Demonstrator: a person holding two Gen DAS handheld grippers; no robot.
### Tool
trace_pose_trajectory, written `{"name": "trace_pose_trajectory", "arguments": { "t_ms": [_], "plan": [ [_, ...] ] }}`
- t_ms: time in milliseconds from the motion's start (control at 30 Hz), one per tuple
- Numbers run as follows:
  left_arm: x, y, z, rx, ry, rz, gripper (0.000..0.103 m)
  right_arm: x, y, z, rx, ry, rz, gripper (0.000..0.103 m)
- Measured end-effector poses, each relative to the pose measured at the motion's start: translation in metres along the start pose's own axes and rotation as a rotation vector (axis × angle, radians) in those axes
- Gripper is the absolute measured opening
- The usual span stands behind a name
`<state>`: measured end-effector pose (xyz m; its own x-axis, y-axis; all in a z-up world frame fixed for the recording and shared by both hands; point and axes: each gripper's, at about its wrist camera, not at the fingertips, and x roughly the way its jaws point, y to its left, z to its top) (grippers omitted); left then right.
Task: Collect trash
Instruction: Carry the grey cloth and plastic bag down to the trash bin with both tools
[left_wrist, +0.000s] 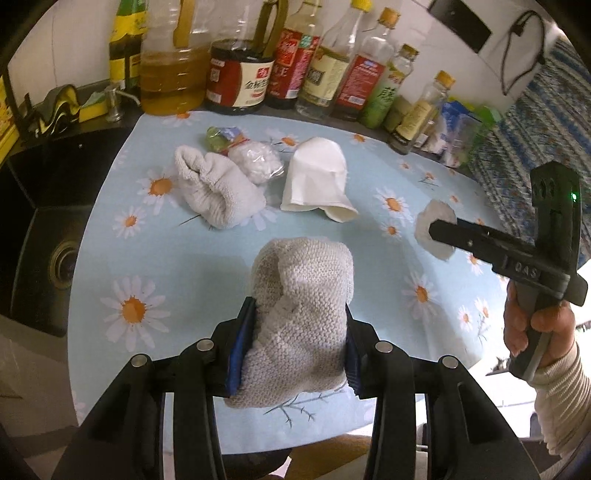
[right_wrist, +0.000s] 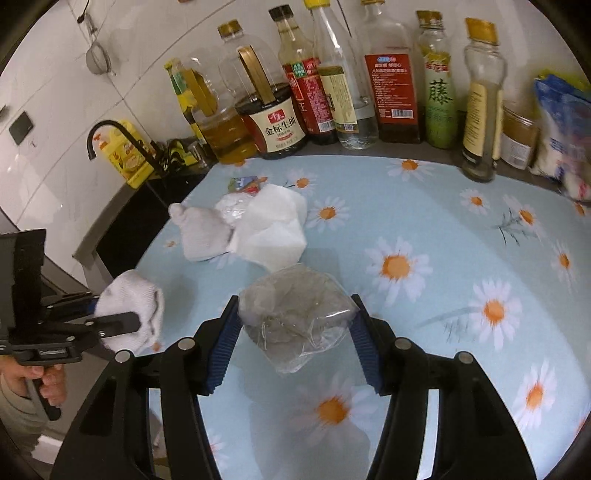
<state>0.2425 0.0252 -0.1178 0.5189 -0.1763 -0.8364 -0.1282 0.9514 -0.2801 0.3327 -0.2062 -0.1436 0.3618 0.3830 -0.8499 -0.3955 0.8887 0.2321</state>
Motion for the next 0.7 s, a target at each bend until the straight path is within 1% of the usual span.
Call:
{"name": "trace_pose_trajectory", "arguments": {
  "t_ms": [333,533,700],
  "plan": [
    [-0.035,0.008,-0.014,0.086,-0.026,-0.072,0.040,-0.027,0.058,-0.039,0.077,-0.045,-0.035,0.058],
    [-0.054,0.018,-0.031,0.106,-0.037,-0.108,0.040,-0.036,0.092,-0.065,0.097,-0.053,-0.046,0.058],
    [-0.062,0.027,-0.047,0.117,-0.026,-0.123,0.040,-0.041,0.115,-0.084,0.120,-0.057,-0.047,0.058]
  ]
}}
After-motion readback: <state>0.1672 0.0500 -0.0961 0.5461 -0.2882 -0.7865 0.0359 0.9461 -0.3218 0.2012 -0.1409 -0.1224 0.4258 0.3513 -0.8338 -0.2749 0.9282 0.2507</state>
